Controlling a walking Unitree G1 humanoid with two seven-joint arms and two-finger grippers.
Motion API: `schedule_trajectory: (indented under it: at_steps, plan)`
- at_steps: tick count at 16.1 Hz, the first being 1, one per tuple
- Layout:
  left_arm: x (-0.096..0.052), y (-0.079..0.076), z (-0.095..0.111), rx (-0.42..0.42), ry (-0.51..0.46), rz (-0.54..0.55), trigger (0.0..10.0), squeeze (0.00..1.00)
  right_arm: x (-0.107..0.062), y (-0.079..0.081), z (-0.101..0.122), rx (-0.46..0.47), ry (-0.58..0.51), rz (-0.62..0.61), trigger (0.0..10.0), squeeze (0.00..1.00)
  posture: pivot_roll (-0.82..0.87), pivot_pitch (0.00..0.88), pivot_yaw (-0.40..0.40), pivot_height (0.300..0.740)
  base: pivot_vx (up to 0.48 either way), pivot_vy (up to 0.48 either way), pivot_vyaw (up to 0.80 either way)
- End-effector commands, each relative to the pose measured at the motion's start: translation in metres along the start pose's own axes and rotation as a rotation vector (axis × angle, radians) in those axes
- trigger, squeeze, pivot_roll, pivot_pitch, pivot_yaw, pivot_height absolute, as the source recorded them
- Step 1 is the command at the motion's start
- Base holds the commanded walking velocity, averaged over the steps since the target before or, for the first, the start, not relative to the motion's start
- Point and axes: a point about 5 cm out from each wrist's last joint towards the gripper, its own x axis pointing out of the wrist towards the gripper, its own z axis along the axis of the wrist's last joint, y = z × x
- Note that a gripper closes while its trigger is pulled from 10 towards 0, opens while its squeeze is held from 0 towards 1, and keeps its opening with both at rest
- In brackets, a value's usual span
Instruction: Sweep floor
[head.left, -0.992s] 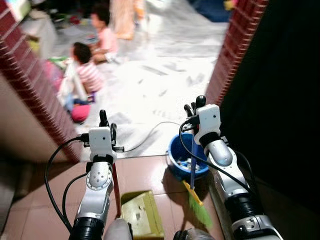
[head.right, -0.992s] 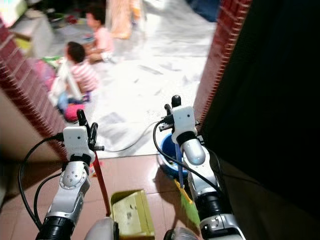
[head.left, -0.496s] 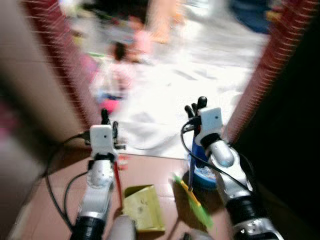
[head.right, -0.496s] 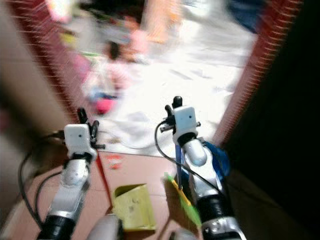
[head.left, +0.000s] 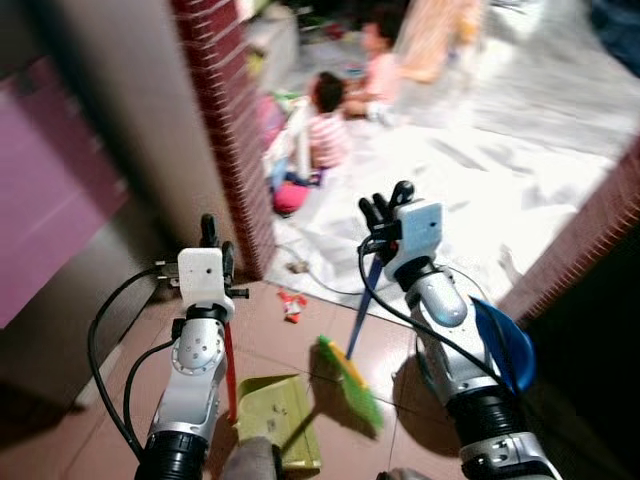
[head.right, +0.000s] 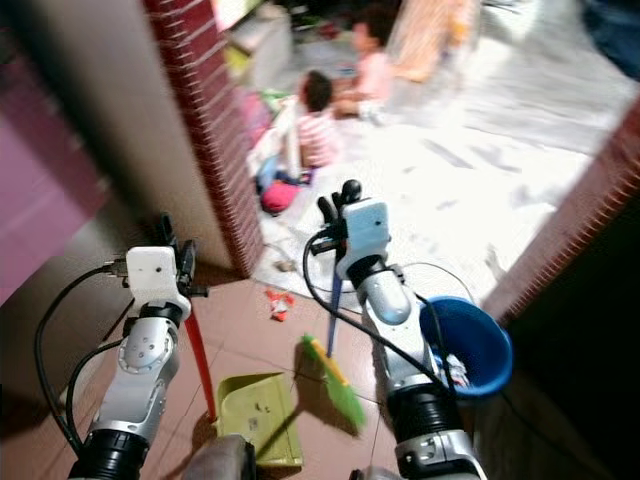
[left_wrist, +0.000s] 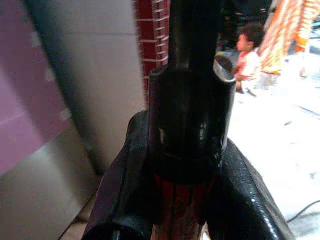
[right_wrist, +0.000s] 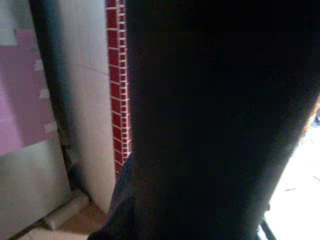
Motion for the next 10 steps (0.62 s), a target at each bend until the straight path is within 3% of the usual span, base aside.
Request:
schedule_trajectory:
  at_steps: [1,5,7,10]
  plan:
    - [0.0051,-0.0005,0.0134,-0.012,-0.055,-0.004,10.0,0.00,0.0025,-0.0014,0.0101,0.007,-0.044,-0.014,10.0,0.00,-0.02,0.000,0.025,0.740,0.000,0.000,0.00]
    - [0.0068,0.0024,0.0173,-0.031,-0.069,0.000,10.0,0.00,0.0038,-0.0011,0.0150,-0.028,-0.074,0.010,10.0,0.00,-0.02,0.000,0.021,0.740,0.000,0.000,0.00]
    - [0.0072,0.0021,0.0176,-0.035,-0.072,-0.006,10.0,0.00,0.0030,0.0001,0.0161,-0.036,-0.081,0.015,10.0,0.00,-0.02,0.000,0.021,0.740,0.259,0.000,0.60]
    - [0.0063,0.0002,0.0177,-0.045,-0.074,-0.016,10.0,0.00,0.0016,0.0009,0.0151,-0.027,-0.080,0.020,10.0,0.00,-0.02,0.000,0.021,0.740,0.306,0.000,0.00]
